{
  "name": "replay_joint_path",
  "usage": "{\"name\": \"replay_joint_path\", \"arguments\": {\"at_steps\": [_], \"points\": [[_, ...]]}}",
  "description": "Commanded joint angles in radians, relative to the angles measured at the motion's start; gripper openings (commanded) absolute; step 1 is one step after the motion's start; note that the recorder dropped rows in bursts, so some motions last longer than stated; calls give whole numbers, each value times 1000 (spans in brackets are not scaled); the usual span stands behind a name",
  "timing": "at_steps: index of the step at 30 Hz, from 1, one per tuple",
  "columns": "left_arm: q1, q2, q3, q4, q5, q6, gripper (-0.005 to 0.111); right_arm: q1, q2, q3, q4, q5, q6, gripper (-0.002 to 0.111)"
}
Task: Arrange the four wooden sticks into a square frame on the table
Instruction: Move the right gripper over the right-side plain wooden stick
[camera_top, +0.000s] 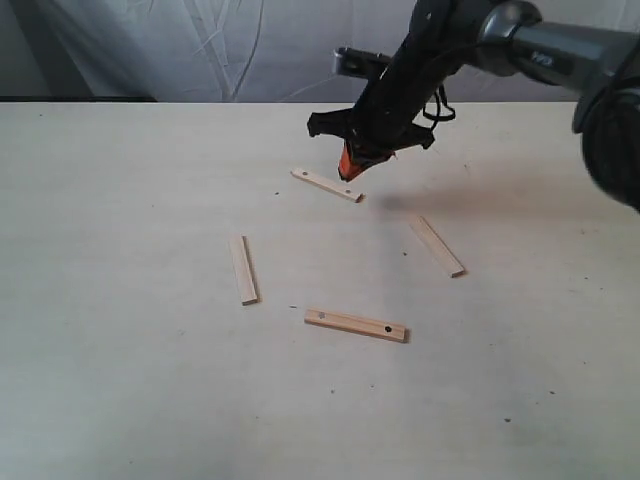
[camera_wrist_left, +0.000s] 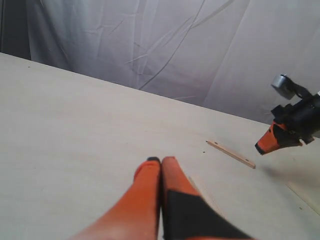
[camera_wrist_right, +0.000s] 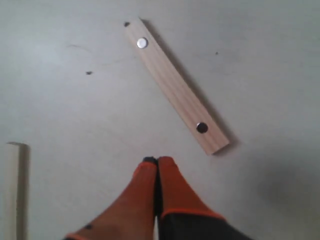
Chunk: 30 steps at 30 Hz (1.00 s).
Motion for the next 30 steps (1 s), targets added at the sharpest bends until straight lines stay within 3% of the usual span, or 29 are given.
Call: {"name": "replay_joint_path", "arguments": {"at_steps": [1,30], "points": [[-6,-5,2,-5,-6,0,0,10,100,-122,-23,96,17,-1],[-6,-5,2,-5,-6,0,0,10,156,-139,-290,-17,134,-1]]}}
